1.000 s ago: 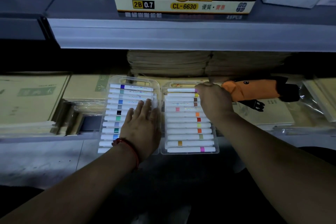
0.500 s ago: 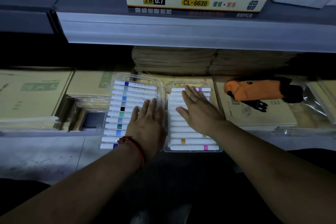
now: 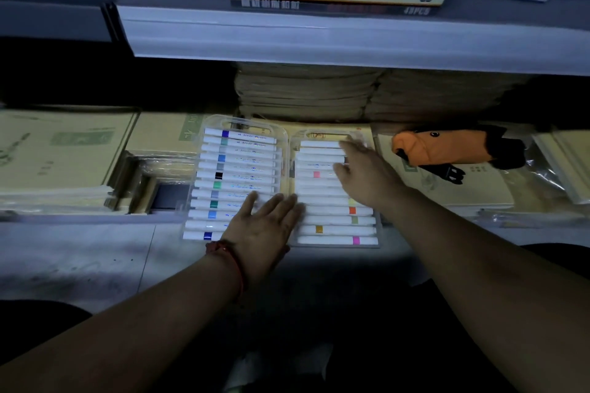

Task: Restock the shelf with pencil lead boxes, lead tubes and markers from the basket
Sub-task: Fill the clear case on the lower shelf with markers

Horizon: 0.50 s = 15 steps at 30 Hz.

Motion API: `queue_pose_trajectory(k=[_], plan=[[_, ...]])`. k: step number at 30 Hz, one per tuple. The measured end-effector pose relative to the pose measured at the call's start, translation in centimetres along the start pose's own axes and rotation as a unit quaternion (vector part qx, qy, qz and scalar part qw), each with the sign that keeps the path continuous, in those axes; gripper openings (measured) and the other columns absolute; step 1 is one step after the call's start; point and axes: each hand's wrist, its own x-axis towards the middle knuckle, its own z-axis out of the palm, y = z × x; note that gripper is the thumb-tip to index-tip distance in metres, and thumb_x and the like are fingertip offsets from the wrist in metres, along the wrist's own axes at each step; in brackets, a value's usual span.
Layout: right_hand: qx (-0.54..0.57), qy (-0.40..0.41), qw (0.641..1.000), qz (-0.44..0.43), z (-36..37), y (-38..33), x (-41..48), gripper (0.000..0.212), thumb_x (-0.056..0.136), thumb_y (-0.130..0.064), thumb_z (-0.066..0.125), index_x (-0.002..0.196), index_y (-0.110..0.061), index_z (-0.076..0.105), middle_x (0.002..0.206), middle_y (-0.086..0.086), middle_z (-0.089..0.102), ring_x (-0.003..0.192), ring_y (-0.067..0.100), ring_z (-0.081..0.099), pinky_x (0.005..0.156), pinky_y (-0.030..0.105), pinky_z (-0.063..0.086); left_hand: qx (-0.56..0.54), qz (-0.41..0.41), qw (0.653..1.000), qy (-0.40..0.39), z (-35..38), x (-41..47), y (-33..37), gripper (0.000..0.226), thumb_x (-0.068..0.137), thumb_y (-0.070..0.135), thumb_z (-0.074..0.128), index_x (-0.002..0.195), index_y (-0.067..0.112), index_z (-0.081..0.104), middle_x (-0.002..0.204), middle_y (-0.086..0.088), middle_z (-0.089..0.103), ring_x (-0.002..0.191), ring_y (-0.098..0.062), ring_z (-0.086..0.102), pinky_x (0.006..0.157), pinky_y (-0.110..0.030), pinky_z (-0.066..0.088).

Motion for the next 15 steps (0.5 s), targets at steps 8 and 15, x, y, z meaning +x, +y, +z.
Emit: queue_pose_trajectory(k=[8,15], plan=[[-0.013,-0.025,0.998,0.054,0.2,1.5,-1.8,0.071,0.105,-0.040,0.044,0.160,-0.008,0.011,0.169,0.008,0.005,0.155,0.024,0.008,0.123,0.036,0.017,-0.010,-0.050,0.998,0.029,1.1,-0.7,0.3,0.081,0.101,0.020,0.048,0.160,0.017,-0.007,0.168,-0.009,-0.014,0.156,-0.027,-0.005,0.125,-0.048,0.003],[0.062,-0.031,0.996,0.057,0.4,1.8,-0.9,0.075,0.102,-0.043,0.051,0.161,-0.019,0.012,0.169,-0.004,0.001,0.153,0.021,0.017,0.120,0.033,0.024,0.012,-0.071,0.997,0.005,1.6,-0.5,-1.0,0.079,0.105,0.024,0.045,0.159,0.024,-0.013,0.169,-0.002,-0.008,0.153,-0.035,-0.013,0.123,-0.056,0.000]])
